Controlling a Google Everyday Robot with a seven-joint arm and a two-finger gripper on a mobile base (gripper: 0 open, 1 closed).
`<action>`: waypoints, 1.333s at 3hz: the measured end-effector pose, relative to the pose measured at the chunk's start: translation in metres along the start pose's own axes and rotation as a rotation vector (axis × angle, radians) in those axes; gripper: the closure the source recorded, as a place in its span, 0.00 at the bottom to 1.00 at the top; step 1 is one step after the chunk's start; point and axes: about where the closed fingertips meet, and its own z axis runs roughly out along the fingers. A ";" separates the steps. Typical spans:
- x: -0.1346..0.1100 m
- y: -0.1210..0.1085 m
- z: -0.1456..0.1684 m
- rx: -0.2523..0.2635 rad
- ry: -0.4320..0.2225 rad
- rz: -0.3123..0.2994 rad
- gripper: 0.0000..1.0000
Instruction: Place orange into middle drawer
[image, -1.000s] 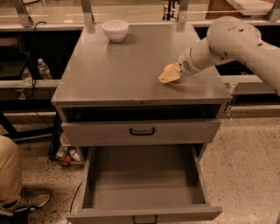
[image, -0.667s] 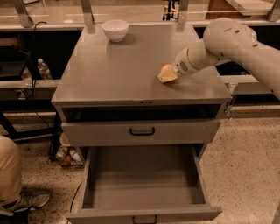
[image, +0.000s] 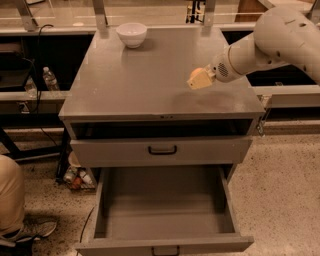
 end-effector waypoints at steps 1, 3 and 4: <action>0.011 0.000 -0.044 0.007 -0.026 0.084 1.00; 0.025 0.009 -0.061 -0.026 -0.037 0.091 1.00; 0.050 0.025 -0.081 -0.063 -0.053 0.119 1.00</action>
Offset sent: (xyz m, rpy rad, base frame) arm -0.0238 -0.0205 0.0178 0.0478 0.0149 -0.0460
